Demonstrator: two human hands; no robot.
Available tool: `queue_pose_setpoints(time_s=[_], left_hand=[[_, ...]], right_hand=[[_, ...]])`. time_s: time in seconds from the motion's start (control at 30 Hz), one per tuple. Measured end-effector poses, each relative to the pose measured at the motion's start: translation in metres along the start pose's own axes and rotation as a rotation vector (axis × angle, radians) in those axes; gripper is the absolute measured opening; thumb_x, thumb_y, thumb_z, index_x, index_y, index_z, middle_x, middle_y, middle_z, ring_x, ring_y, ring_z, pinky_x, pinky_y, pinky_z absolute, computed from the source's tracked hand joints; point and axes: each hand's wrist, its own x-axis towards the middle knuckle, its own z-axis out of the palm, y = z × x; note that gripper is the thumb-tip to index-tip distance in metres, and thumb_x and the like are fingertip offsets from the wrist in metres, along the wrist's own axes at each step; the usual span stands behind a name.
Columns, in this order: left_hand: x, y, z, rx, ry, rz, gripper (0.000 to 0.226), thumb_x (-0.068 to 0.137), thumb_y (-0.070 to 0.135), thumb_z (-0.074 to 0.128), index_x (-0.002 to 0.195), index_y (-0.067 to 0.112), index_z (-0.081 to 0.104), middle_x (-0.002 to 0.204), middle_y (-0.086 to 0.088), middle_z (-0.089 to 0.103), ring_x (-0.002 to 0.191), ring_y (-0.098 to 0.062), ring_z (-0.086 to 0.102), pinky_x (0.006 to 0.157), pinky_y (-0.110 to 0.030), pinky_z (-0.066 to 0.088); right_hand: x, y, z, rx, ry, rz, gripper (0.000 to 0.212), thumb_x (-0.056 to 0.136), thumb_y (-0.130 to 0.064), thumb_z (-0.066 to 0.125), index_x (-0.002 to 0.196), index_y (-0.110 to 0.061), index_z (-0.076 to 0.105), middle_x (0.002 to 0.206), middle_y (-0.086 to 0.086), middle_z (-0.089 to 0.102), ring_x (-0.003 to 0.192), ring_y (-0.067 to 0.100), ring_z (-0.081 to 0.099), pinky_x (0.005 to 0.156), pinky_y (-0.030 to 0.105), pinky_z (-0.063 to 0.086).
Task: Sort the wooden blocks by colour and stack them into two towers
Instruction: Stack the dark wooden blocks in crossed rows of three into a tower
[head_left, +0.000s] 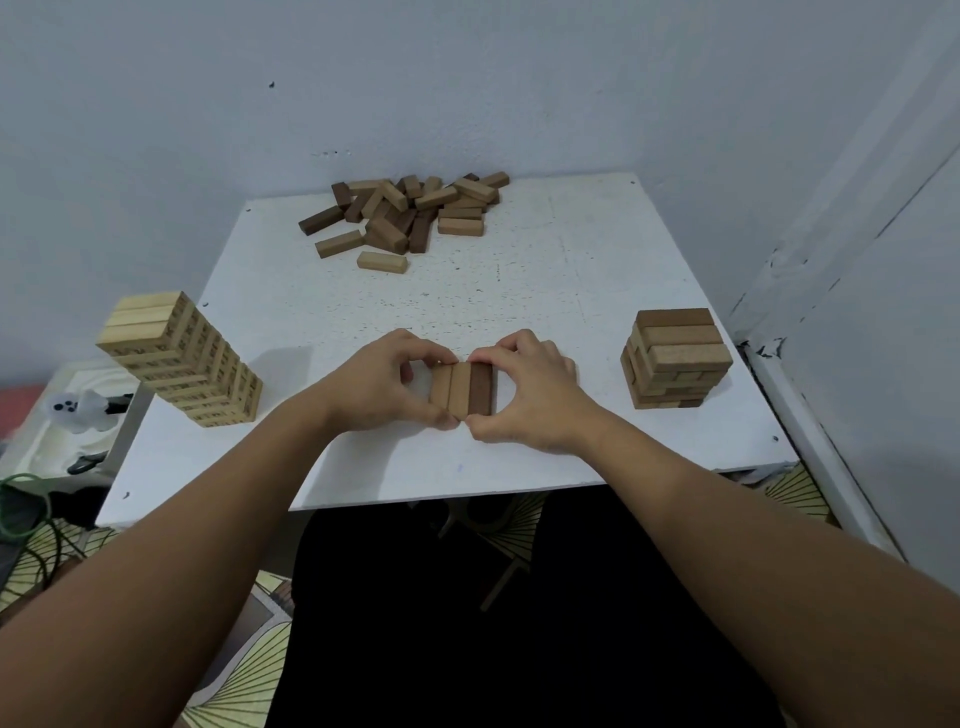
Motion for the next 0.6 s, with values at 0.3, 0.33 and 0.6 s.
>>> queue_pose_setpoints(time_s=[0.3, 0.33, 0.6], left_hand=[[-0.004, 0.040, -0.040, 0.012, 0.147, 0.120, 0.057, 0.068, 0.030, 0.096, 0.114, 0.045, 0.067, 0.110, 0.024, 0.063, 0.089, -0.005, 0.054, 0.077, -0.023, 0.044], [-0.003, 0.046, -0.045, 0.012, 0.164, 0.133, 0.055, 0.067, 0.030, 0.096, 0.112, 0.045, 0.068, 0.107, 0.027, 0.062, 0.088, -0.004, 0.053, 0.077, -0.023, 0.045], [0.020, 0.098, -0.037, 0.019, 0.175, 0.219, 0.053, 0.066, 0.037, 0.097, 0.112, 0.043, 0.070, 0.106, 0.030, 0.060, 0.093, -0.004, 0.054, 0.080, -0.027, 0.048]], right_hand=[[0.016, -0.028, -0.047, -0.039, 0.093, -0.119, 0.071, 0.069, -0.051, 0.076, 0.135, -0.043, 0.052, 0.123, -0.013, 0.033, 0.114, 0.014, 0.023, 0.098, 0.031, 0.021], [0.019, -0.032, -0.056, -0.079, 0.108, -0.131, 0.072, 0.067, -0.055, 0.073, 0.135, -0.043, 0.052, 0.124, -0.013, 0.032, 0.115, 0.015, 0.023, 0.098, 0.031, 0.019], [0.009, -0.018, -0.123, -0.247, 0.145, -0.114, 0.075, 0.059, -0.061, 0.063, 0.133, -0.050, 0.053, 0.136, -0.014, 0.032, 0.131, 0.015, 0.021, 0.121, 0.044, 0.004]])
